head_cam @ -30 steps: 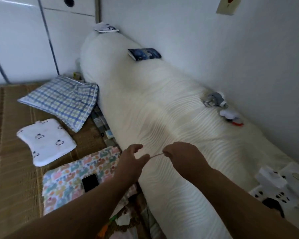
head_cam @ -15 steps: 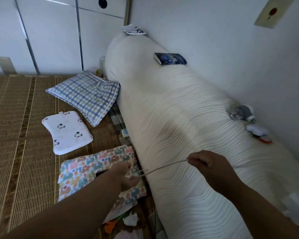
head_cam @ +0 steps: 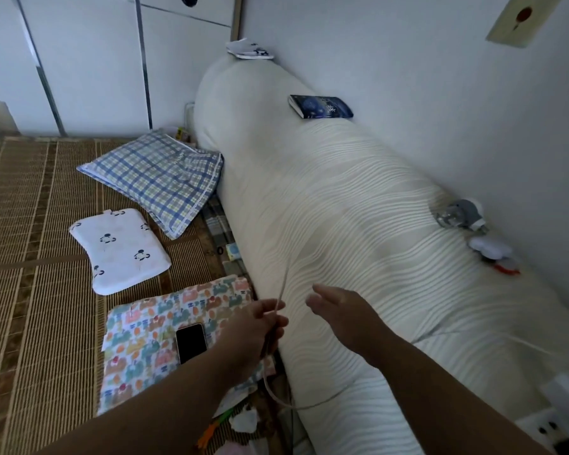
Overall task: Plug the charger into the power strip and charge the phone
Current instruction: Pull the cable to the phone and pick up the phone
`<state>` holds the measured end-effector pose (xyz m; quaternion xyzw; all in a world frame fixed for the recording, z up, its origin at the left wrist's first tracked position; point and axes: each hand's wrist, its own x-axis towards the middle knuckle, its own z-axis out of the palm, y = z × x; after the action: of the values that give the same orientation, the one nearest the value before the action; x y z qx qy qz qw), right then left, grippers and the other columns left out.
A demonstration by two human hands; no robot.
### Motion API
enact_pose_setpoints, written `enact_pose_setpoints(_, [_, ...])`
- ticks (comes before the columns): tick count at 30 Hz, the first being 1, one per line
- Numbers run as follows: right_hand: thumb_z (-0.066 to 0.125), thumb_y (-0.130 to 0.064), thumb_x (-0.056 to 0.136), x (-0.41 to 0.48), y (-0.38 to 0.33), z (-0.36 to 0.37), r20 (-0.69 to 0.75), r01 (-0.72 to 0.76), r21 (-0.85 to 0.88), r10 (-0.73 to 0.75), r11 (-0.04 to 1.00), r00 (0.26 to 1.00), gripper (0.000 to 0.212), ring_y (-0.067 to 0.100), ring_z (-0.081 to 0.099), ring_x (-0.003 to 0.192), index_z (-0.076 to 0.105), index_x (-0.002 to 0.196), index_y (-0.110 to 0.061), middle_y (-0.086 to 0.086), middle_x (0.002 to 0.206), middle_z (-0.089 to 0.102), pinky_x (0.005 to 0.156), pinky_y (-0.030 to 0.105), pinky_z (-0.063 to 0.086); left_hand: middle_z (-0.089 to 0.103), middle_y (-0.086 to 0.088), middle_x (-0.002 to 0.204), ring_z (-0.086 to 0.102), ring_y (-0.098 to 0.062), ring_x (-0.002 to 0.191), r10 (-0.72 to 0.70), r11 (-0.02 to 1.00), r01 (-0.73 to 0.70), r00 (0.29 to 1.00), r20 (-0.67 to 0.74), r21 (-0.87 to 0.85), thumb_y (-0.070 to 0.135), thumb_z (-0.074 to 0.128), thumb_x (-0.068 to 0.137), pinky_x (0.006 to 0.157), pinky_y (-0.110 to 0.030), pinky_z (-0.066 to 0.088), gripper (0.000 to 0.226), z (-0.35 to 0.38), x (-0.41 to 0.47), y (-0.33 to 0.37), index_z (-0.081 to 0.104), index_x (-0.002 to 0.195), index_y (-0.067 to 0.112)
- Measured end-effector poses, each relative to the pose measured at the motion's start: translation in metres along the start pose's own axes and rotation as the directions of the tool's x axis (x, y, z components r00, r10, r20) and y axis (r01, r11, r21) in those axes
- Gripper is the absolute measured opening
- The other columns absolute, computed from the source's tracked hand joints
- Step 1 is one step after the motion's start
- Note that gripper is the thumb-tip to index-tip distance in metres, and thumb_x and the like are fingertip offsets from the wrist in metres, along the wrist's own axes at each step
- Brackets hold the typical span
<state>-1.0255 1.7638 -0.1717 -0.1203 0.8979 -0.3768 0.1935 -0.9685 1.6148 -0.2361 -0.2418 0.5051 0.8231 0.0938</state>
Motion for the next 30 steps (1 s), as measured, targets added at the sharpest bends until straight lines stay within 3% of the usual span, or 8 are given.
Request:
enact_pose_setpoints(3, [0.052,-0.038,0.092,0.02,-0.027,0.02,0.116,-0.112,0.464,0.065,0.879,0.991,0.026,0.021,0.062,0.106,0.056,0.107,-0.018,0.006,0.109,0.063,0.089,0.034,0.05,0.064,-0.001,0.073,0.052,-0.01,0.058,0.054,0.981,-0.06,0.998,0.039,0.184,0.004,0.04,0.095,0.053,-0.021,0.043,0.026,0.001,-0.013,-0.011,0.063,0.1,0.014])
enact_pose_setpoints(8, [0.047,-0.026,0.097,0.055,-0.056,0.029,0.002,-0.091,0.769,0.14,0.633,0.99,0.014,0.012,0.056,0.062,0.056,0.089,-0.019,0.002,0.085,0.064,0.058,0.025,0.046,0.065,-0.002,0.074,0.055,-0.011,0.063,0.048,0.953,-0.044,0.999,-0.005,0.299,0.003,0.042,0.094,0.057,-0.019,0.046,0.029,-0.014,-0.012,-0.029,0.062,0.085,0.022])
enact_pose_setpoints(12, [0.05,-0.027,0.095,0.082,-0.063,0.026,-0.118,-0.006,0.798,0.166,0.603,0.979,0.012,0.006,0.042,0.045,0.059,0.087,-0.024,-0.001,0.071,0.056,0.042,0.021,0.041,0.063,-0.002,0.072,0.054,-0.01,0.062,0.058,0.928,-0.048,0.998,-0.015,0.37,0.001,0.043,0.094,0.056,-0.016,0.045,0.03,-0.033,0.0,-0.044,0.061,0.081,0.022])
enact_pose_setpoints(17, [0.051,-0.028,0.094,0.098,-0.064,0.026,-0.158,0.087,0.813,0.074,0.575,0.985,0.016,0.005,0.038,0.044,0.064,0.088,-0.022,-0.004,0.063,0.046,0.044,0.02,0.035,0.061,-0.001,0.072,0.053,-0.01,0.061,0.053,0.919,-0.034,0.998,-0.037,0.393,0.001,0.041,0.095,0.051,-0.015,0.041,0.03,-0.05,0.018,-0.058,0.059,0.082,0.021])
enact_pose_setpoints(20, [0.05,-0.02,0.095,0.103,-0.056,0.036,-0.099,0.035,0.786,0.069,0.617,0.993,0.022,0.006,0.045,0.05,0.065,0.08,-0.019,-0.003,0.068,0.053,0.048,0.02,0.042,0.062,-0.002,0.085,0.056,-0.012,0.071,0.012,0.92,0.015,0.998,-0.067,0.391,0.006,0.042,0.096,0.053,-0.012,0.045,0.024,-0.062,0.033,-0.068,0.061,0.091,0.019])
enact_pose_setpoints(23, [0.051,-0.017,0.094,0.107,-0.034,0.061,-0.029,-0.039,0.711,0.085,0.702,0.996,0.023,0.006,0.048,0.05,0.065,0.076,-0.018,-0.001,0.07,0.057,0.053,0.024,0.043,0.06,-0.001,0.101,0.055,-0.02,0.086,-0.022,0.918,0.081,0.988,-0.155,0.389,0.016,0.044,0.096,0.07,-0.027,0.046,0.027,-0.085,0.055,-0.076,0.057,0.12,0.017])
enact_pose_setpoints(26, [0.05,-0.02,0.094,0.108,0.002,0.1,0.057,-0.123,0.602,0.111,0.789,0.992,0.02,0.011,0.049,0.052,0.065,0.082,-0.017,0.0,0.065,0.057,0.057,0.03,0.044,0.056,-0.009,0.123,0.056,-0.021,0.097,-0.055,0.917,0.145,0.969,-0.242,0.372,0.02,0.045,0.096,0.077,-0.03,0.047,0.033,-0.113,0.077,-0.083,0.051,0.129,0.016])
enact_pose_setpoints(30, [0.046,-0.022,0.097,0.105,0.068,0.162,0.213,-0.275,0.462,0.196,0.843,0.957,0.021,0.012,0.045,0.048,0.062,0.087,-0.013,0.002,0.06,0.05,0.046,0.021,0.042,0.05,-0.016,0.138,0.052,-0.032,0.12,-0.151,0.864,0.318,0.903,-0.403,0.389,0.02,0.047,0.095,0.093,-0.04,0.044,0.042,-0.155,0.108,-0.111,0.045,0.137,0.012])
